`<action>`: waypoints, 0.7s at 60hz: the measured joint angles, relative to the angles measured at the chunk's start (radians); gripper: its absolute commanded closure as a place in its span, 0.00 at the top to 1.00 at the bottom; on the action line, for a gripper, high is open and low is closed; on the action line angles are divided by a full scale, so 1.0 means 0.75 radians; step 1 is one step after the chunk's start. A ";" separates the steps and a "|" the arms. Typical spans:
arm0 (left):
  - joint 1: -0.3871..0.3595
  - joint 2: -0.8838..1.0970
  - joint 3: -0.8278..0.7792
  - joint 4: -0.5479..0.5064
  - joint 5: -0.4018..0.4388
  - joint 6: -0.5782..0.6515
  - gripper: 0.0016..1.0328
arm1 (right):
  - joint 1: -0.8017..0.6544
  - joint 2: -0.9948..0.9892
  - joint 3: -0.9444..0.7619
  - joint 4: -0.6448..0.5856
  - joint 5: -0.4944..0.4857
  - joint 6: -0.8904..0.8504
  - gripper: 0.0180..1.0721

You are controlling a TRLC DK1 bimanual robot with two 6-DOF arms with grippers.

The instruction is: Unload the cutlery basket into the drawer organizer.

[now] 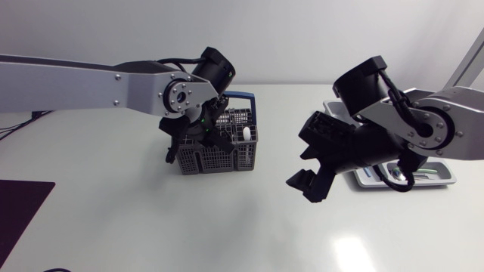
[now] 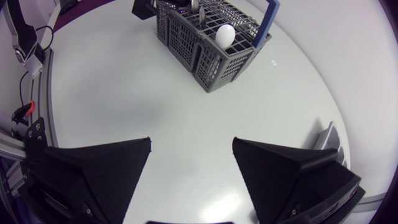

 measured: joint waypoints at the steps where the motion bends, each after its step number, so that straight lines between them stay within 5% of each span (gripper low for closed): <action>1: 0.000 -0.004 0.000 0.001 0.000 0.000 0.04 | 0.002 -0.001 -0.001 0.001 0.001 0.000 0.90; 42: -0.002 -0.205 -0.005 -0.001 -0.042 0.049 0.04 | 0.017 -0.072 -0.046 0.001 0.006 0.000 0.90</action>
